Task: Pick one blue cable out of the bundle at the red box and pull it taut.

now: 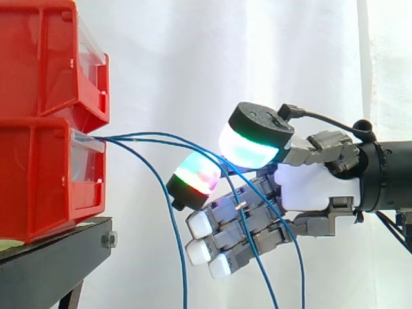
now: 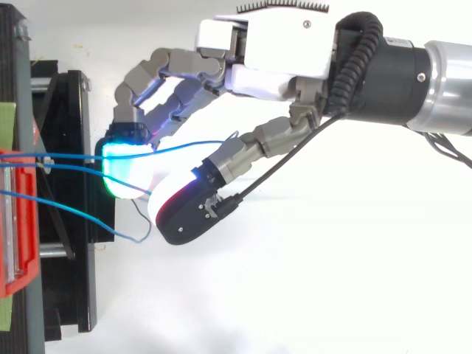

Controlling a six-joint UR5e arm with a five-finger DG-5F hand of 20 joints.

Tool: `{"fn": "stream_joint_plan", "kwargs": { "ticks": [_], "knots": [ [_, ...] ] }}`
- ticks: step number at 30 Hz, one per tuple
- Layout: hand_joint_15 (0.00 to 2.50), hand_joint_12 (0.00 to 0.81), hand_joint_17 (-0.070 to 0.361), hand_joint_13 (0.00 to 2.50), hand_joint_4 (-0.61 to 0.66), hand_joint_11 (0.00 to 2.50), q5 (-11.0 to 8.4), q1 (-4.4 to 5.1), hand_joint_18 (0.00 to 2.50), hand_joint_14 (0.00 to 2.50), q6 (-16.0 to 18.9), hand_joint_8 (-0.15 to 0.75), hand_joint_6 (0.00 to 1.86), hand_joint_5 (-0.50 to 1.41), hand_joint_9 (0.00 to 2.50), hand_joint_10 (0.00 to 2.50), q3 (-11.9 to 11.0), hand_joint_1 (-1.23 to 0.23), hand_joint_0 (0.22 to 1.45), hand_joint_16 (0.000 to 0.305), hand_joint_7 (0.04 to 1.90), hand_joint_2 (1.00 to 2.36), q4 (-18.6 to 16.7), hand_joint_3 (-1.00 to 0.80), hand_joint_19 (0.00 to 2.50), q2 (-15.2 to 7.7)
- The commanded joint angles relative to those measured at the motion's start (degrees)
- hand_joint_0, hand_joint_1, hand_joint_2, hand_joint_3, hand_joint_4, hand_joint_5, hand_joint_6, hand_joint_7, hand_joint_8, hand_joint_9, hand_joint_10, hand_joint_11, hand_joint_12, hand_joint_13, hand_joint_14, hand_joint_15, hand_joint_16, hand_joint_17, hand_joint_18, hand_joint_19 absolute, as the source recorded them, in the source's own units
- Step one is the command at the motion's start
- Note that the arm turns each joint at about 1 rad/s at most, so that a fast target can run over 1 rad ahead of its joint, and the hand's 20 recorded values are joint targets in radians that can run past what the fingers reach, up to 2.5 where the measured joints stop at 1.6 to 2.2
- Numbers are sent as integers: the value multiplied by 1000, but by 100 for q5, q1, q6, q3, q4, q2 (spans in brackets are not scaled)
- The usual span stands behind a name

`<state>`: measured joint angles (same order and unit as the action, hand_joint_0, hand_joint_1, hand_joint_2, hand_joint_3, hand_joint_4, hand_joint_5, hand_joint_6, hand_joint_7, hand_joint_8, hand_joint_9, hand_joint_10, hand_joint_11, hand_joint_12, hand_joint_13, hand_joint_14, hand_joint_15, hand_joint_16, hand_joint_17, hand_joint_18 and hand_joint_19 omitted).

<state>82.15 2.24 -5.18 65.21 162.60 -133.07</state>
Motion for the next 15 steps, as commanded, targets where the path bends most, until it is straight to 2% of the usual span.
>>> {"fn": "stream_joint_plan", "kwargs": {
  "ticks": [1, 7, 11, 13, 15],
  "knots": [
    [440, 397, 122, 689, 92, 600, 3, 5, 610, 14, 0, 357, 926, -160, 808, 11, 0, -848, 484, 54, 801, 1000, 0, -500, 442, 0],
    [448, 412, 128, 701, 87, 578, -6, 5, 615, 14, 0, 370, 914, -149, 837, 8, 0, -729, 457, 57, 821, 1000, 0, -500, 455, 0],
    [454, 384, 115, 685, 54, 573, -6, -4, 568, 15, 0, 346, 904, -149, 835, 10, 0, -617, 542, 51, 885, 1000, 0, -500, 497, 0],
    [460, 377, 112, 680, 55, 586, -6, 5, 559, 15, 0, 343, 902, -149, 835, 10, 0, -633, 574, 50, 904, 1001, 0, -490, 503, 0],
    [458, 376, 111, 682, 61, 575, -6, 5, 558, 17, 0, 344, 904, -152, 833, 13, 0, -698, 597, 49, 917, 1008, 0, -408, 498, 0]
  ]
}}
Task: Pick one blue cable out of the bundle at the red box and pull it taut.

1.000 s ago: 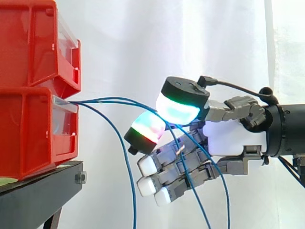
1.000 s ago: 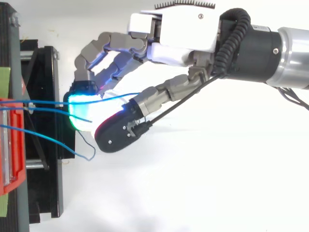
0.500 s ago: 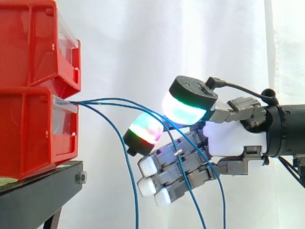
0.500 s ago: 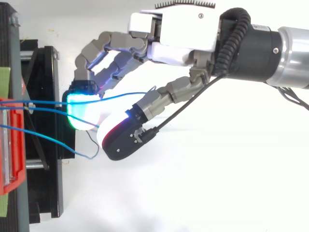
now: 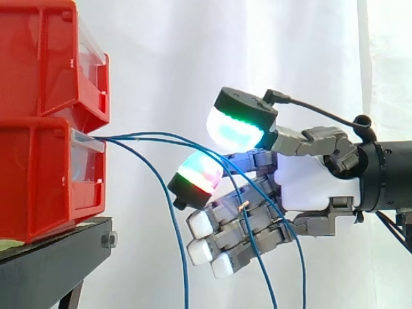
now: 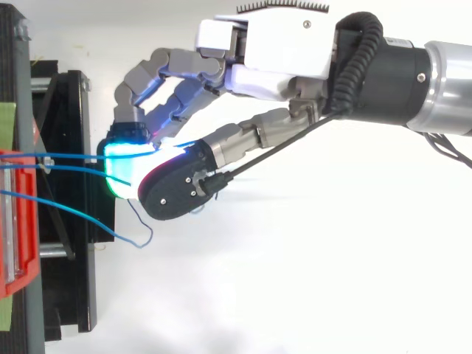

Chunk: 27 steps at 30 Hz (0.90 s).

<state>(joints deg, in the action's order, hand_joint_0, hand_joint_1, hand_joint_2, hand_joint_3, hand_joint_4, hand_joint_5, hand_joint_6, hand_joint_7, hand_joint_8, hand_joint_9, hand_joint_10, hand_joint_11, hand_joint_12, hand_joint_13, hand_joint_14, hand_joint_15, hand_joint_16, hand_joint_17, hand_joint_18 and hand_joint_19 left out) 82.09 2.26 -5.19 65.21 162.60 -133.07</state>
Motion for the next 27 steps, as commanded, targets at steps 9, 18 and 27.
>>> {"fn": "stream_joint_plan", "kwargs": {
  "ticks": [9, 18, 27],
  "knots": [
    [438, 367, 108, 702, 71, 596, 0, -6, 624, 17, 9, 331, 929, -165, 797, 12, 0, -954, 693, 48, 822, 1000, 0, -500, 428, 0],
    [445, 425, 136, 721, 112, 613, 9, -6, 694, 15, 9, 381, 934, -154, 826, 9, -9, -927, 406, 61, 777, 1000, 0, -500, 433, 0],
    [476, 389, 117, 700, 51, 567, 0, -6, 566, 17, 9, 358, 884, -145, 867, 10, -9, -423, 554, 52, 893, 1000, 0, -489, 554, 0]
  ]
}}
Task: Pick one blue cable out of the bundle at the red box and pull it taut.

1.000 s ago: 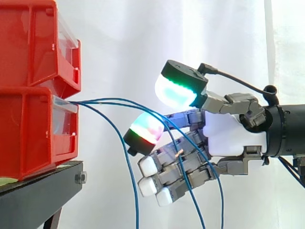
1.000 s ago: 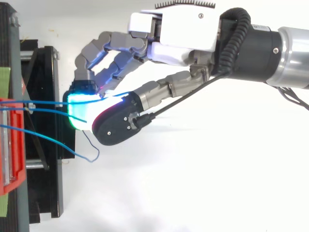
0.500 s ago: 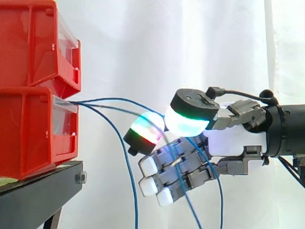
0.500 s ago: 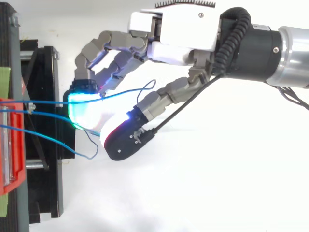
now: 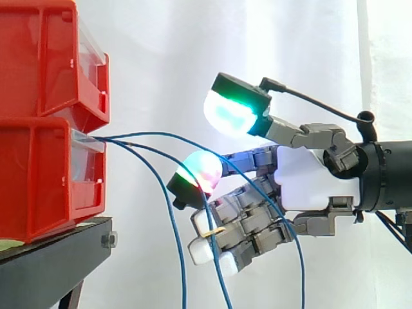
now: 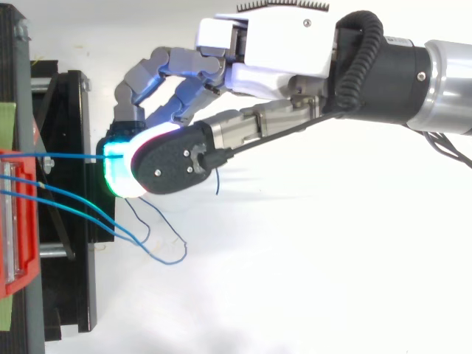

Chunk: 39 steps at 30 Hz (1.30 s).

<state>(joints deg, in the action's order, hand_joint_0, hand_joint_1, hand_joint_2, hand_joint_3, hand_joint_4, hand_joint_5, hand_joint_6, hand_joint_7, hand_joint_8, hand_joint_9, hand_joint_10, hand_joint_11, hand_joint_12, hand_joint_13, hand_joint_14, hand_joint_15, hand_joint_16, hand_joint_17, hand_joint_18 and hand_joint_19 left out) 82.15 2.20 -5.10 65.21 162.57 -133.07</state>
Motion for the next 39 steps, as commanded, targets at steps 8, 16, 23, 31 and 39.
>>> {"fn": "stream_joint_plan", "kwargs": {
  "ticks": [8, 16, 23, 31, 39],
  "knots": [
    [475, 399, 122, 720, 70, 592, -6, 0, 599, 17, 0, 378, 883, -147, 879, 10, 1, -607, 583, 54, 903, 1012, 3, -256, 533, 0],
    [464, 407, 125, 732, 113, 603, 3, 0, 624, 16, -9, 379, 905, -156, 869, 9, 1, -705, 588, 56, 866, 1013, 3, -209, 518, 0],
    [467, 395, 119, 732, 121, 612, 3, 0, 630, 15, 0, 367, 919, -154, 872, 13, 1, -759, 609, 53, 901, 1016, 3, -171, 509, 0],
    [482, 402, 123, 721, 143, 583, 3, 0, 607, 17, 0, 371, 880, -145, 888, 12, 1, -606, 516, 55, 900, 1003, -6, -456, 540, 0],
    [480, 400, 123, 711, 96, 568, 3, 0, 571, 18, 9, 371, 855, -139, 896, 12, 1, -506, 574, 55, 956, 1010, -6, -307, 545, 0]
  ]
}}
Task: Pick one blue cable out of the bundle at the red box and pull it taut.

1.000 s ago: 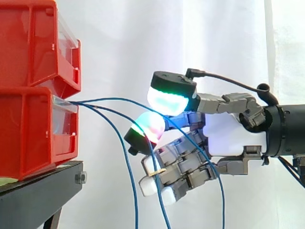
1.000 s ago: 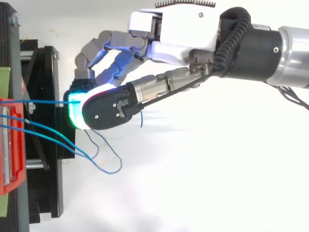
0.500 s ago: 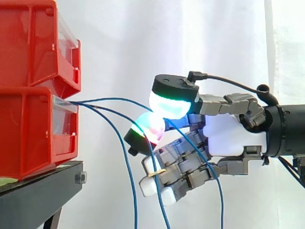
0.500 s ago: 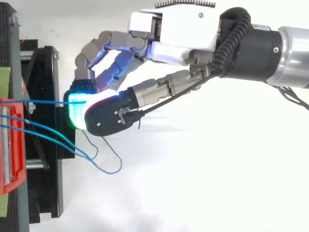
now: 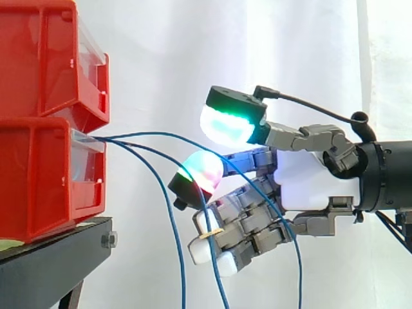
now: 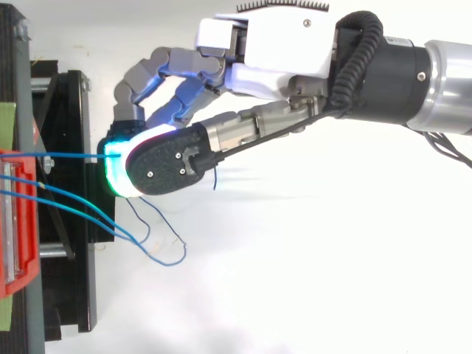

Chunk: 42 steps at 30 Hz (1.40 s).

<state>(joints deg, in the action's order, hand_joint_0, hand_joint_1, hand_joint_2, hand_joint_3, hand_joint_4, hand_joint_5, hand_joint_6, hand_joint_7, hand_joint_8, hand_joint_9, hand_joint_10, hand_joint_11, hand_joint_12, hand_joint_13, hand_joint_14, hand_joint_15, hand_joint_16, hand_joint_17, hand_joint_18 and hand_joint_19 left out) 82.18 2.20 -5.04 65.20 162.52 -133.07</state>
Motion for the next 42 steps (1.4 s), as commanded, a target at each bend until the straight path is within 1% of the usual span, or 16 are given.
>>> {"fn": "stream_joint_plan", "kwargs": {
  "ticks": [1, 4, 6, 8, 11, 20, 24, 27, 28, 30, 36, 37, 42],
  "knots": [
    [473, 408, 127, 719, 102, 562, 0, 0, 585, 15, 3, 379, 859, -139, 901, 12, 1, -520, 575, 56, 942, 1011, -1, -279, 541, 0],
    [470, 428, 136, 740, 100, 575, 0, 0, 623, 14, 3, 404, 870, -139, 910, 11, 1, -567, 578, 60, 930, 1011, -1, -196, 515, 0],
    [468, 437, 140, 752, 120, 589, 0, 0, 650, 15, 3, 412, 885, -140, 915, 8, 1, -606, 578, 62, 917, 1009, -1, -141, 506, 0],
    [465, 448, 145, 762, 149, 595, 0, 0, 676, 13, 3, 417, 905, -143, 917, 10, -17, -679, 581, 64, 911, 1007, -1, -81, 497, 0],
    [462, 442, 143, 762, 161, 596, 0, 0, 678, 15, 3, 413, 916, -144, 914, 8, -25, -706, 590, 64, 892, 1009, -1, -59, 490, 0],
    [460, 420, 130, 741, 147, 610, 0, 0, 663, 14, -14, 398, 909, -140, 922, 9, -43, -780, 621, 58, 995, 1014, -1, -35, 480, 0],
    [452, 418, 128, 740, 157, 619, 0, 0, 660, 14, -23, 404, 906, -139, 929, 9, -43, -781, 623, 57, 1012, 1015, 8, -39, 471, 0],
    [456, 416, 127, 738, 164, 774, 0, -27, 655, 16, -67, 413, 905, -140, 1004, 11, -43, -780, 623, 57, 1014, 1017, 78, -43, 475, 9],
    [461, 416, 127, 739, 162, 936, 0, -27, 654, 14, -102, 418, 905, -140, 1072, 10, -43, -777, 622, 56, 1008, 1016, 113, -47, 472, 26],
    [464, 414, 125, 742, 162, 1124, -9, -35, 650, 15, -208, 408, 902, -143, 1125, 9, -43, -771, 619, 56, 1013, 1016, 210, -56, 475, 114],
    [472, 414, 124, 740, 166, 1221, -27, -44, 644, 15, -515, 400, 902, -146, 1158, 6, -43, -768, 618, 55, 990, 1017, 280, -74, 485, 193],
    [468, 414, 124, 741, 168, 1223, -27, -79, 644, 15, -568, 402, 902, -146, 1160, 6, -43, -769, 616, 55, 988, 1017, 272, -70, 481, 202],
    [472, 415, 124, 743, 158, 1220, -27, -97, 643, 15, -533, 398, 902, -147, 1160, 5, -43, -768, 616, 55, 983, 1017, 272, -72, 488, 193]
  ]
}}
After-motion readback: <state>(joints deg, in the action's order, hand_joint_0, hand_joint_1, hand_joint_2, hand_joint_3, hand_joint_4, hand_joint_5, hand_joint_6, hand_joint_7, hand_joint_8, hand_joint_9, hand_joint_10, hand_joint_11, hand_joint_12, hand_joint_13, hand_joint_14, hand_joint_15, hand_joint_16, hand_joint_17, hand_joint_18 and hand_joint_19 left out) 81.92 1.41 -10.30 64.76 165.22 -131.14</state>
